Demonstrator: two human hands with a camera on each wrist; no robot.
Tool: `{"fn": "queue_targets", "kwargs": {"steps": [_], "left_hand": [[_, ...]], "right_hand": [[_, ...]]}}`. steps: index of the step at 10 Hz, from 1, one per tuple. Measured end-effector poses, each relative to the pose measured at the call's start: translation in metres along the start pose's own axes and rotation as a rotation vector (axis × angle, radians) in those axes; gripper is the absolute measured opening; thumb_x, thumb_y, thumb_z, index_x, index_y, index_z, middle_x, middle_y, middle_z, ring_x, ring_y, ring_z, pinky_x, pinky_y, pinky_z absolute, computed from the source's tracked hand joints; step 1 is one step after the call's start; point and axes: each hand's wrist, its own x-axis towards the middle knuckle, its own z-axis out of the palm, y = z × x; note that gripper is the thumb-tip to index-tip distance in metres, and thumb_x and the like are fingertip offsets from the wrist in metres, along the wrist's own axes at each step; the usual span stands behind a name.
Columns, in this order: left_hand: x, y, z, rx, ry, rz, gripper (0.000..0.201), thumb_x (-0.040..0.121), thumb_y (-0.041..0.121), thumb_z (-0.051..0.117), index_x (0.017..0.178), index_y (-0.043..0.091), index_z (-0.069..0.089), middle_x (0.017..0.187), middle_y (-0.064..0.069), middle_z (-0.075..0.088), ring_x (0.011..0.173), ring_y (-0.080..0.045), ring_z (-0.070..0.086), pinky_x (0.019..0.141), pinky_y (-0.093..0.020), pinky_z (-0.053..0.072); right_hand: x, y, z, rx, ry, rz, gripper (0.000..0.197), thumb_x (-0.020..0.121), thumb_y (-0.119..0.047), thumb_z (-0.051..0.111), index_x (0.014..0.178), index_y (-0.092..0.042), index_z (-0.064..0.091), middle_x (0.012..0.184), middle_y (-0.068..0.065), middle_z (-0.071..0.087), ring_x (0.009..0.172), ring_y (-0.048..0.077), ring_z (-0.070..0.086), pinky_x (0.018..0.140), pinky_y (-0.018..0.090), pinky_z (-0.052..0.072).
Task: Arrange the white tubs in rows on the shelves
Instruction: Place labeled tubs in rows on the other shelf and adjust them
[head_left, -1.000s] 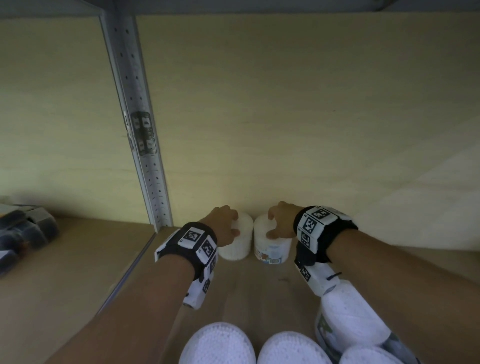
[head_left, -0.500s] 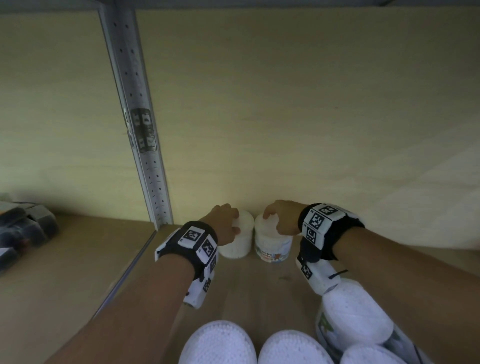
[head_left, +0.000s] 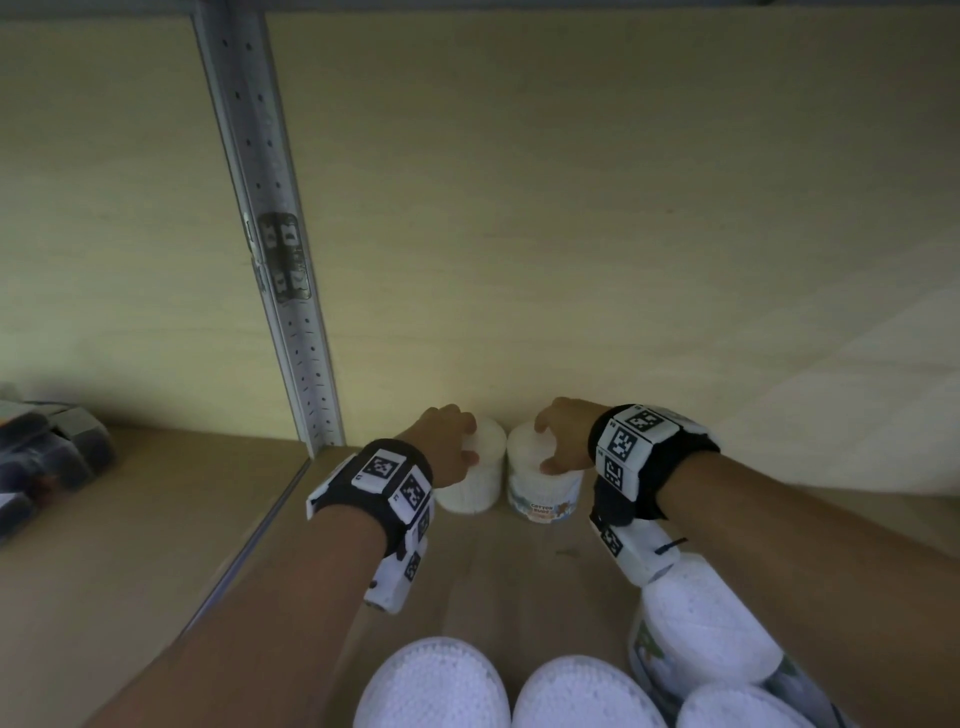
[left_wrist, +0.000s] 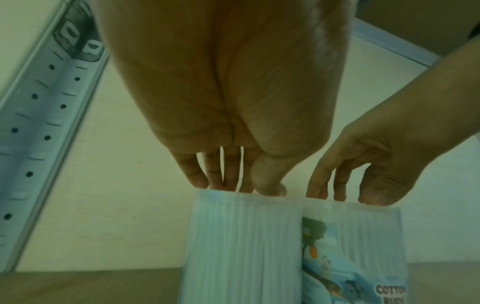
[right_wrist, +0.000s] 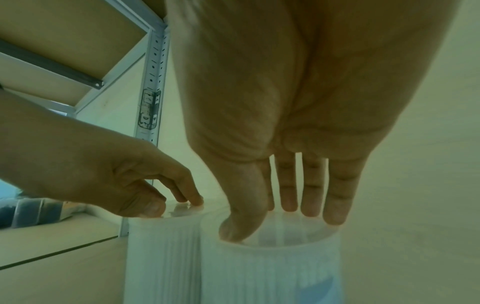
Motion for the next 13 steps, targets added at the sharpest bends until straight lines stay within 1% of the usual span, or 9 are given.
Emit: {"fn": "queue_targets", "kwargs": {"steps": [2,4,6,8,9,10,11,12,13], "left_hand": [[0.0,0.0,0.0,0.003,-0.003,0.004,0.05,0.097,0.028,0.049,0.143,0.012,0.035,0.145,-0.008,0.035,0.135,-0.026,0.033,0.112,-0.039,0.031],[-0.002,0.001,0.0,-0.003,-0.007,0.007,0.05,0.097,0.027,0.048,0.143,0.013,0.035,0.146,-0.007,0.034,0.136,-0.026,0.032,0.113,-0.039,0.03],[-0.002,0.0,-0.003,-0.021,-0.027,0.006,0.049,0.097,0.026,0.049,0.142,0.013,0.036,0.148,-0.007,0.034,0.136,-0.025,0.034,0.113,-0.035,0.03],[-0.005,-0.001,-0.009,-0.057,-0.067,0.022,0.046,0.096,0.008,0.048,0.141,0.015,0.037,0.15,-0.006,0.033,0.135,-0.024,0.038,0.109,-0.032,0.033],[-0.006,-0.001,-0.015,-0.083,-0.106,0.072,0.055,0.088,-0.011,0.042,0.137,0.014,0.042,0.15,-0.008,0.034,0.134,-0.024,0.04,0.1,-0.034,0.038],[-0.004,0.002,-0.017,-0.109,-0.148,0.083,0.059,0.082,-0.015,0.041,0.131,0.018,0.04,0.14,-0.015,0.043,0.108,-0.029,0.055,0.07,-0.034,0.042],[0.0,0.003,-0.007,-0.158,-0.091,0.091,0.055,0.082,-0.014,0.041,0.129,0.014,0.036,0.128,-0.012,0.045,0.097,-0.025,0.051,0.072,-0.036,0.044],[0.003,0.006,0.001,-0.148,0.073,0.038,0.038,0.087,0.003,0.049,0.124,0.012,0.041,0.13,-0.008,0.042,0.118,-0.028,0.043,0.096,-0.042,0.043],[0.003,0.008,0.007,0.0,0.162,-0.045,0.042,0.092,0.041,0.051,0.124,0.015,0.044,0.128,-0.005,0.043,0.122,-0.026,0.041,0.099,-0.042,0.038]], "right_hand": [[0.004,0.007,0.004,-0.069,0.001,-0.037,0.073,0.086,-0.033,0.069,0.145,-0.005,0.036,0.148,0.009,0.04,0.133,0.024,0.045,0.105,0.029,0.039],[0.002,0.007,0.007,-0.014,0.129,-0.025,0.056,0.081,-0.031,0.072,0.133,-0.017,0.053,0.135,0.007,0.055,0.124,0.024,0.055,0.099,0.032,0.045],[0.005,0.008,0.006,0.038,0.059,-0.019,0.074,0.084,-0.032,0.071,0.145,-0.009,0.037,0.15,0.005,0.039,0.135,0.021,0.043,0.106,0.026,0.036],[-0.002,0.011,0.008,0.075,0.154,-0.017,0.057,0.08,-0.031,0.074,0.132,-0.02,0.053,0.134,0.005,0.055,0.124,0.023,0.055,0.097,0.03,0.045],[-0.004,0.01,0.009,0.077,0.161,-0.02,0.055,0.082,-0.03,0.072,0.132,-0.019,0.053,0.135,0.005,0.055,0.124,0.023,0.054,0.098,0.03,0.045],[-0.006,0.008,0.008,0.076,0.152,-0.011,0.055,0.083,-0.029,0.071,0.134,-0.016,0.053,0.136,0.007,0.054,0.125,0.024,0.053,0.1,0.031,0.044],[-0.008,0.006,0.006,0.074,0.144,-0.011,0.055,0.083,-0.029,0.071,0.134,-0.015,0.054,0.136,0.007,0.054,0.126,0.025,0.053,0.101,0.032,0.044],[-0.008,0.006,0.007,0.088,0.144,-0.014,0.056,0.082,-0.028,0.072,0.133,-0.015,0.054,0.136,0.008,0.055,0.125,0.026,0.053,0.101,0.033,0.044],[-0.008,0.006,0.008,0.105,0.135,-0.011,0.056,0.081,-0.028,0.072,0.133,-0.015,0.054,0.136,0.008,0.055,0.126,0.026,0.053,0.101,0.033,0.044]]}}
